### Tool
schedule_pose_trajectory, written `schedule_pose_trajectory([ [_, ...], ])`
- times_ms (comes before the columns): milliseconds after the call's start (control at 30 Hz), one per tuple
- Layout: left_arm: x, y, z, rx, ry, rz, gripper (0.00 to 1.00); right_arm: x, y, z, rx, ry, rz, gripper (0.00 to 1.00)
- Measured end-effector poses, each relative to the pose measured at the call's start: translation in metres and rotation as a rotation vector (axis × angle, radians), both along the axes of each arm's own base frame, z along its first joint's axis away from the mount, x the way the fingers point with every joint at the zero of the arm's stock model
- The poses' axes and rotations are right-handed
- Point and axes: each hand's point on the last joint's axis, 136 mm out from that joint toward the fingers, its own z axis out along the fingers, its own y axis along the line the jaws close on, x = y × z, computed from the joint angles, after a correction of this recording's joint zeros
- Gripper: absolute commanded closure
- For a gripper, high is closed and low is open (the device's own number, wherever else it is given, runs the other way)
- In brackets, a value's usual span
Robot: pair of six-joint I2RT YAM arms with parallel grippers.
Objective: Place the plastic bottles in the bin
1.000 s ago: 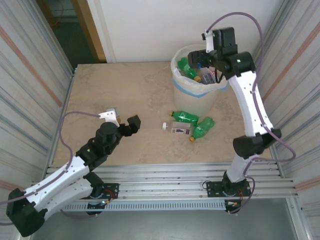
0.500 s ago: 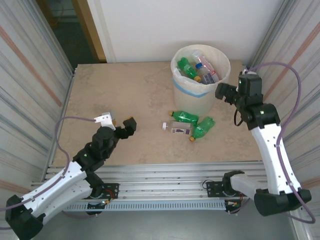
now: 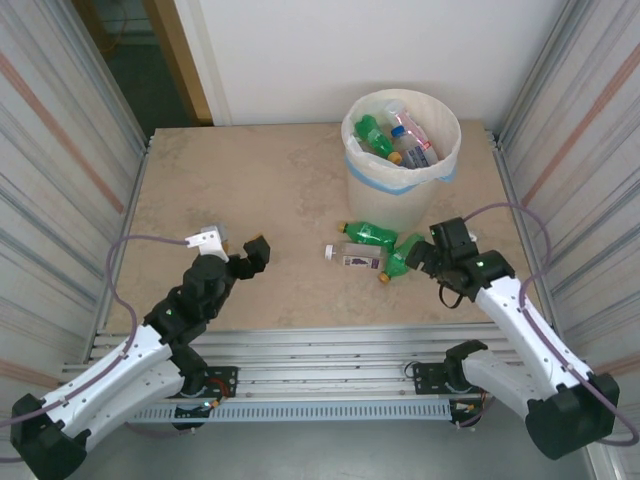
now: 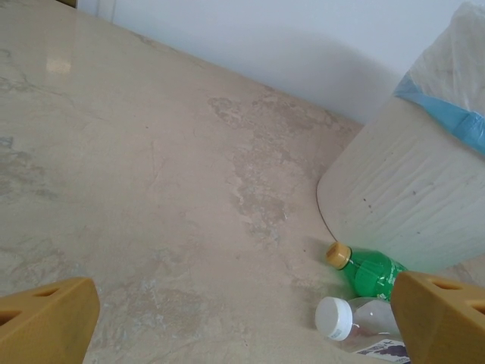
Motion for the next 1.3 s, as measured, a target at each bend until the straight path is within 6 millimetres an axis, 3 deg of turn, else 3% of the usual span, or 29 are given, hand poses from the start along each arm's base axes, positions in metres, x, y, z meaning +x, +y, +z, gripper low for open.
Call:
schedule_pose_trajectory([
  [267,-0.001,0.001,-0.004,0.0,0.016,0.004,0.01,0.03,0.032,-0.043,0.094,0.09,-0.009,0.08],
  [467,-0.002,0.002,-0.011,0.001,0.032,0.007,0.01,0.046,0.036,-0.063,0.132,0.134,-0.019,0.2],
  [933,0.0,0.0,-0.016,0.009,0.051,0.008,0.01,0.069,0.028,-0.073,0.177,0.116,-0.063,0.29],
  [1300,0.0,-0.001,-0.019,0.013,0.061,0.007,0.01,0.082,0.021,-0.079,0.176,0.109,-0.078,0.24],
])
